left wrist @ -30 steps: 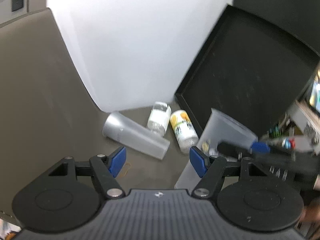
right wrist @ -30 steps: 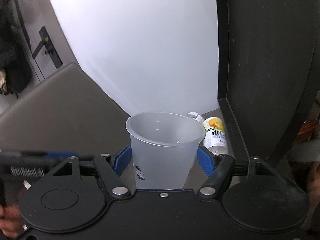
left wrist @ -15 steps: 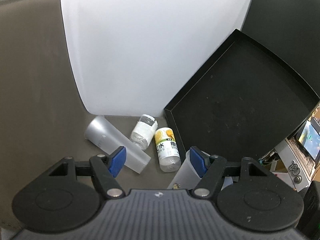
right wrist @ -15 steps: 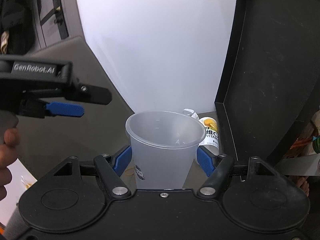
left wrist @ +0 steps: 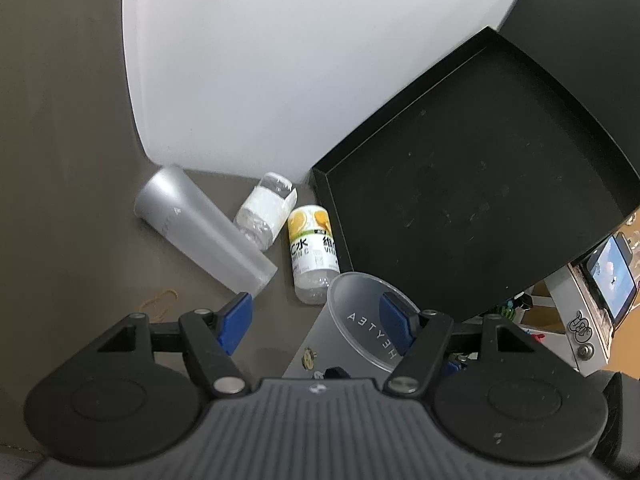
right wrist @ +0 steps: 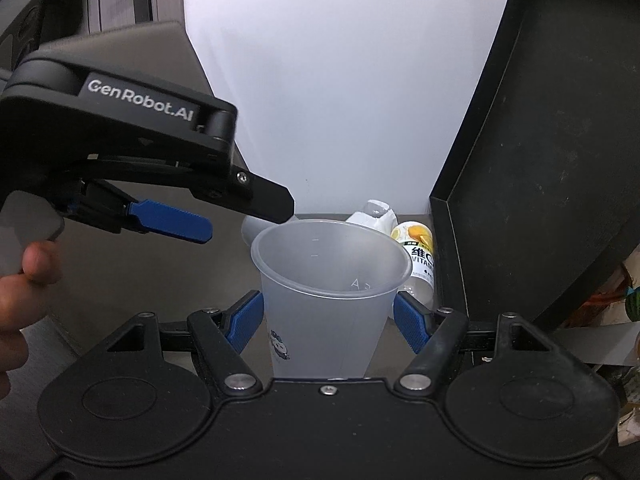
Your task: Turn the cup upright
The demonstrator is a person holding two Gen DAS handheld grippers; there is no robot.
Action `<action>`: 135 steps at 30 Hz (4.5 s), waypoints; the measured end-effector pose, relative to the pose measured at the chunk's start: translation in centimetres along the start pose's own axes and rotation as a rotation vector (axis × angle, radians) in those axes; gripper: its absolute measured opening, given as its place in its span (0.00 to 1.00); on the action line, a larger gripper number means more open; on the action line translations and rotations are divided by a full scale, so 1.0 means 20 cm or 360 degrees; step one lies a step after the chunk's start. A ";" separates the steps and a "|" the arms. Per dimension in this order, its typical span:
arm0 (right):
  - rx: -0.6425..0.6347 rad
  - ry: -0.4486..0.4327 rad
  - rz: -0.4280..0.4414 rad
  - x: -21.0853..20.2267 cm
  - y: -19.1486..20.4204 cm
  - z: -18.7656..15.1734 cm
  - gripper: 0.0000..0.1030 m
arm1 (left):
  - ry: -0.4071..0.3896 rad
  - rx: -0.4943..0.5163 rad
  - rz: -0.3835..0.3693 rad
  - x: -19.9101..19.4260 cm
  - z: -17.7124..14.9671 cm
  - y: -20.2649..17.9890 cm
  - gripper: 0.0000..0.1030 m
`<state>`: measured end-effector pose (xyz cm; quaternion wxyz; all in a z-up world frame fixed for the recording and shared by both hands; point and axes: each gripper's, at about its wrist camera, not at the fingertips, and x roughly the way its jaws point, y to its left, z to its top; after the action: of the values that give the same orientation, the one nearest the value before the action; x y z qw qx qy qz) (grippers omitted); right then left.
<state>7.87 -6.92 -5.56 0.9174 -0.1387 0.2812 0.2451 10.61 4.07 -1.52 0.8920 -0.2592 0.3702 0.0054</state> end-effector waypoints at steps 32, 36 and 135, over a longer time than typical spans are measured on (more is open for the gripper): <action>-0.0025 0.0211 -0.0024 0.26 0.03 -0.04 0.70 | 0.0246 -0.0071 0.0041 0.29 -0.10 0.09 0.67; -0.0022 0.0246 -0.0006 0.28 0.01 -0.04 0.76 | 0.0251 -0.0059 0.0050 0.29 -0.09 0.09 0.67; 0.0332 0.0084 0.0095 -0.27 -0.24 -0.10 1.00 | -0.0074 0.0236 0.0285 -0.54 -0.47 -0.08 0.74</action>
<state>5.52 -13.72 -3.52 0.9114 -0.0404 0.3333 0.2378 -3.17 0.24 0.87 0.9130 -0.1583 0.3705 0.0636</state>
